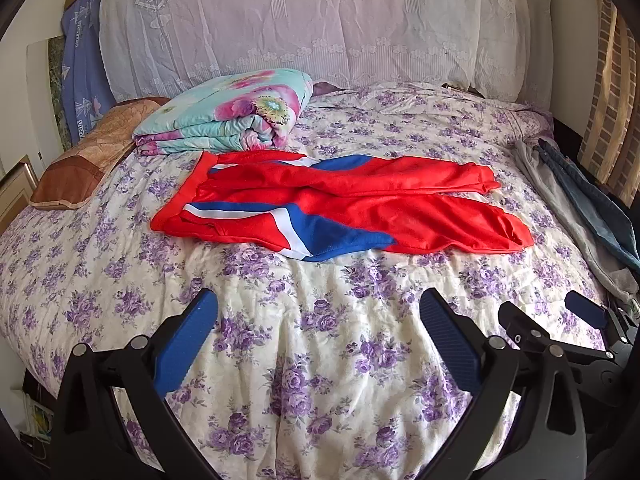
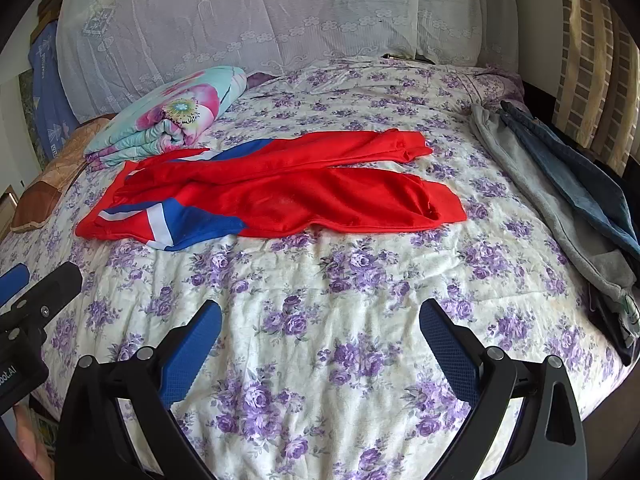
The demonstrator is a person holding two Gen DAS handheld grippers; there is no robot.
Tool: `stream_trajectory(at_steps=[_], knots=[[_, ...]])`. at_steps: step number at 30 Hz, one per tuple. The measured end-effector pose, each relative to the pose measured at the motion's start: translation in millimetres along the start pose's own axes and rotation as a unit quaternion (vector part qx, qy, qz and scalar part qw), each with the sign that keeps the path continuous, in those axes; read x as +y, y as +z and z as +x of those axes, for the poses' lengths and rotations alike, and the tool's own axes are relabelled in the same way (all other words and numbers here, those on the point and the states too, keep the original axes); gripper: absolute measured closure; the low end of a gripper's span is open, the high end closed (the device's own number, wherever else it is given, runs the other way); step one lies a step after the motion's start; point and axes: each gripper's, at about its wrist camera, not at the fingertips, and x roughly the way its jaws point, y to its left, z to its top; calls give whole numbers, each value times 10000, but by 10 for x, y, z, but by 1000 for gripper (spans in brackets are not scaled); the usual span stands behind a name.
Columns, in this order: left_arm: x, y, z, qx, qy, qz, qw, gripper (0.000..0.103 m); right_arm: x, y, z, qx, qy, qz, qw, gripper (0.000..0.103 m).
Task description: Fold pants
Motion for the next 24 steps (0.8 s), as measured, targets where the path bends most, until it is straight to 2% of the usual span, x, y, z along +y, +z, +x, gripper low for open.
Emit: stream_trajectory(at_steps=[24], knots=[[15,-67,52,77,-6,13,10000,5,44,-10,33,58,5,-46,10000,3]])
